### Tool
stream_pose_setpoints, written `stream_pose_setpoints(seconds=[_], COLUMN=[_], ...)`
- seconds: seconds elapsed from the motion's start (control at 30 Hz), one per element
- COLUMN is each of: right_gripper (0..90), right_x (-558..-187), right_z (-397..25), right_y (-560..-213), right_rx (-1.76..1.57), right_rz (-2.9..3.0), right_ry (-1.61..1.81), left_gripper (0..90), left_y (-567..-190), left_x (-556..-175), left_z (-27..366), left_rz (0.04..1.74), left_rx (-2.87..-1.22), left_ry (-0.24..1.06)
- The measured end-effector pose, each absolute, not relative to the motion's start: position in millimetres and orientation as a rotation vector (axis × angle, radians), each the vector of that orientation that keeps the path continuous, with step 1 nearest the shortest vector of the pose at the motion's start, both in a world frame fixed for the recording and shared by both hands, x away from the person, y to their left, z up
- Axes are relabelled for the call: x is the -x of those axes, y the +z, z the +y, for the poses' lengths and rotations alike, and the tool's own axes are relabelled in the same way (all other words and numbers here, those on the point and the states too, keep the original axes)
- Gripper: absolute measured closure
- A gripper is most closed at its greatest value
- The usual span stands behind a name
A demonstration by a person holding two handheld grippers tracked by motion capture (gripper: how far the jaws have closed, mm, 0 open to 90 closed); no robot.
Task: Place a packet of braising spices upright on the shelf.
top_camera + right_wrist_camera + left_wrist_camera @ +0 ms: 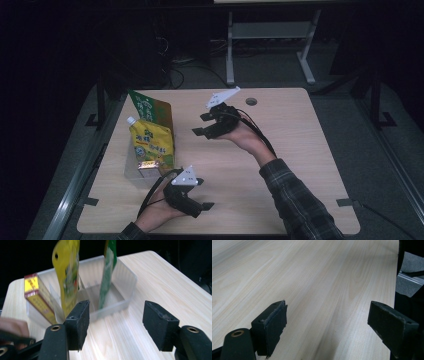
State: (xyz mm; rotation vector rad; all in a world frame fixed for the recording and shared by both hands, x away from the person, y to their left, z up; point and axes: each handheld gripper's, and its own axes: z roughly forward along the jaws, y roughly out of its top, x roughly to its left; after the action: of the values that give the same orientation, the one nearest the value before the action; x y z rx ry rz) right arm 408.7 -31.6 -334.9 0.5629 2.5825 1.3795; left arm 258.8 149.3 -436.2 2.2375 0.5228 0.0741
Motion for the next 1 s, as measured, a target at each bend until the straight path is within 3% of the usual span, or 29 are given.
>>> stream_pose_setpoints(seconds=[0.67,1.0], right_gripper=[25.8,25.6], right_x=[-340,-304], right_z=[-135,-175], right_y=[-395,-412], right_rx=[-0.854,-0.906], right_rz=[2.533,2.459], right_ry=[1.280,1.269], left_gripper=[15.4,15.5], left_y=[-437,-438], left_x=[-260,-260], left_z=[150,153], left_rz=[0.517,0.535], left_rx=[-2.248,-2.251], left_ry=[0.102,0.102])
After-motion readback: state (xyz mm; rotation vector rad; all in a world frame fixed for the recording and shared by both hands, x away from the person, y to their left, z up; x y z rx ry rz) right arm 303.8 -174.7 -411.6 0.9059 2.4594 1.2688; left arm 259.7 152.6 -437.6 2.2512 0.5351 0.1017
